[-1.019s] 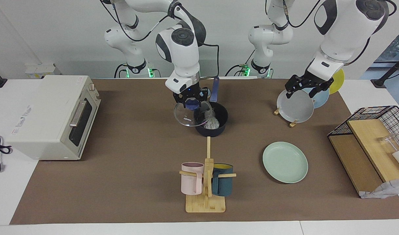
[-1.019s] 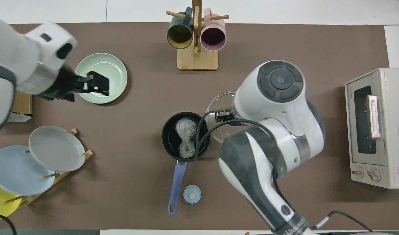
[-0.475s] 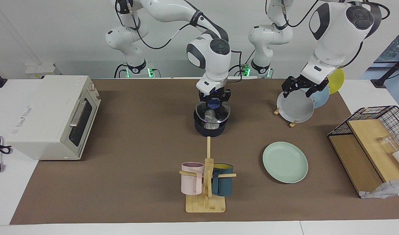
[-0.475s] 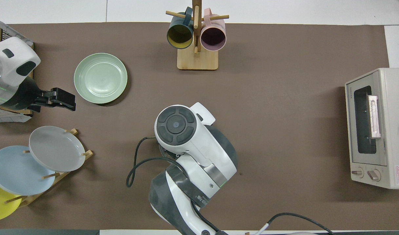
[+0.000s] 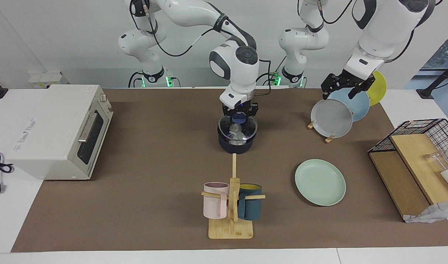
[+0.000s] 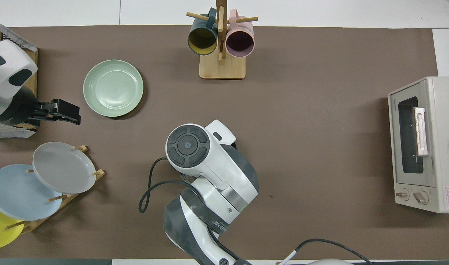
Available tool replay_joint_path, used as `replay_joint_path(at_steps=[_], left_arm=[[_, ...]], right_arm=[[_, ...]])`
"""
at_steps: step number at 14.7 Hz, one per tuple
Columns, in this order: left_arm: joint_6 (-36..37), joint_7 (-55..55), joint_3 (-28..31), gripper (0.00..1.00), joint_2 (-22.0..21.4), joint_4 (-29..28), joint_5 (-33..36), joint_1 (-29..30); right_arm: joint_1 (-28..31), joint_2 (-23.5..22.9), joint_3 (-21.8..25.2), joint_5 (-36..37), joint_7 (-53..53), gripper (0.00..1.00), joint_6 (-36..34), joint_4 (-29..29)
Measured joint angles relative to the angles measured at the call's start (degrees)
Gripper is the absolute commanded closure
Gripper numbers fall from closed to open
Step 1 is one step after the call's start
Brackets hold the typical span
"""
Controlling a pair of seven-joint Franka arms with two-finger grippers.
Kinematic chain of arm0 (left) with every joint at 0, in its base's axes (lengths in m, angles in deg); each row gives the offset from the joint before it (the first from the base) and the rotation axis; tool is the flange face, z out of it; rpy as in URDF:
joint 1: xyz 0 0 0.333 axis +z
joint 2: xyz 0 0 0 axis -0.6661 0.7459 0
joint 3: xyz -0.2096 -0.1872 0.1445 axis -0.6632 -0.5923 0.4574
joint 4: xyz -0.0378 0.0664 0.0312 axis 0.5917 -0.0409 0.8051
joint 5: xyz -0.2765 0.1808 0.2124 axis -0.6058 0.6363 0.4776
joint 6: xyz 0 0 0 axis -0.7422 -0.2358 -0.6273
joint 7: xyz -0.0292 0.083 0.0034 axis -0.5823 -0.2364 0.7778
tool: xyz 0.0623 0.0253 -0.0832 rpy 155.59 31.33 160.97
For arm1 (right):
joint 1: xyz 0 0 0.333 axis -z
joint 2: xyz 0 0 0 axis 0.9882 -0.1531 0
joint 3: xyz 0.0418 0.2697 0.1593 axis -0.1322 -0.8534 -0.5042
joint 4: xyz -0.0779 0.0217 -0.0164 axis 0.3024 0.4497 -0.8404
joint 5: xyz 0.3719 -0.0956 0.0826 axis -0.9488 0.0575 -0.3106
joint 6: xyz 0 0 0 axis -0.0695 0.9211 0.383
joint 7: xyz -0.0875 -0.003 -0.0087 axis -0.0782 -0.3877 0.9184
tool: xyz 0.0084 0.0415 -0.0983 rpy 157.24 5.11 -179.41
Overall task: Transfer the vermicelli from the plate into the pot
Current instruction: 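Lower the glass lid onto the saucepan with the right gripper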
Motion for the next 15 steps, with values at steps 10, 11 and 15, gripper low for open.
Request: replay_joint_path(at_steps=[10, 11, 15], left_arm=[[-0.1, -0.5, 0.1, 0.0, -0.1, 0.8, 0.3, 0.5], [-0.1, -0.7, 0.1, 0.0, -0.1, 0.8, 0.3, 0.5], [-0.1, -0.9, 0.1, 0.0, 0.6, 0.8, 0.4, 0.5]], right_arm=[[0.7, -0.6, 0.1, 1.9, 0.1, 0.5, 1.3, 0.0], [0.7, -0.6, 0.1, 1.9, 0.1, 0.42, 1.3, 0.0], [0.8, -0.7, 0.1, 1.8, -0.1, 0.0, 1.6, 0.0]])
